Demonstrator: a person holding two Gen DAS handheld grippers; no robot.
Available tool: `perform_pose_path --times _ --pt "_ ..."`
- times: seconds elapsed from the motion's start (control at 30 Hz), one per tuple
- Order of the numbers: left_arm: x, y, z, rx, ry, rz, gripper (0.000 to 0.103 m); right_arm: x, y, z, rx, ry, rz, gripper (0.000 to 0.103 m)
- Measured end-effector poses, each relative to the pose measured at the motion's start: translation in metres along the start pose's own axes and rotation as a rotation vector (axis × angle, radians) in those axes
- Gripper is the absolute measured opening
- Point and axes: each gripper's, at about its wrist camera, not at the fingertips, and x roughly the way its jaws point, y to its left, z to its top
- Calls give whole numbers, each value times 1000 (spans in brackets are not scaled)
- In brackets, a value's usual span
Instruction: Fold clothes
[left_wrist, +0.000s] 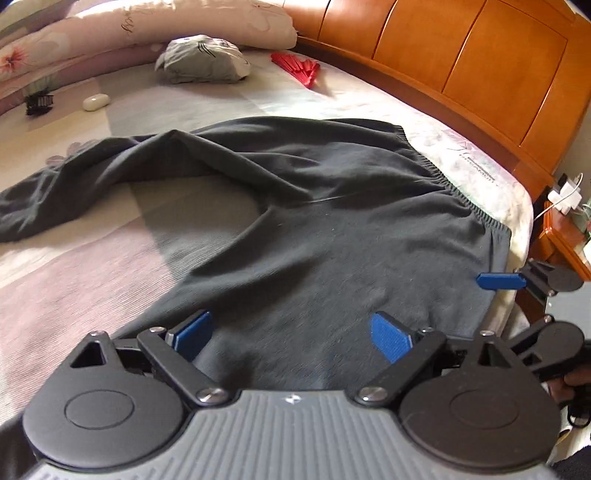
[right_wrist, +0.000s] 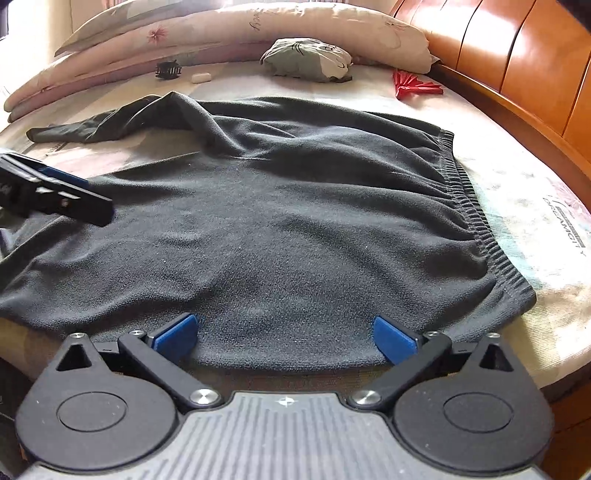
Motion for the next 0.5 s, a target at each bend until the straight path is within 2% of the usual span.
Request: perform_pose_path --times 0.03,0.13,0.3,0.4,0.5 --pt "10 2 4 -15 10 5 93 -1 0 -1 -2 -2 3 103" --pt "28 16 11 -41 -11 84 93 -2 -1 -4 -6 -9 5 103" --pt "11 26 25 -90 -22 99 93 -2 -1 -3 -9 -11 8 103" --pt "-3 26 14 -86 -29 40 94 -2 0 -3 -7 -12 2 103" --pt "-1 33 -6 -95 -36 33 94 -1 1 -2 -6 -7 -2 103"
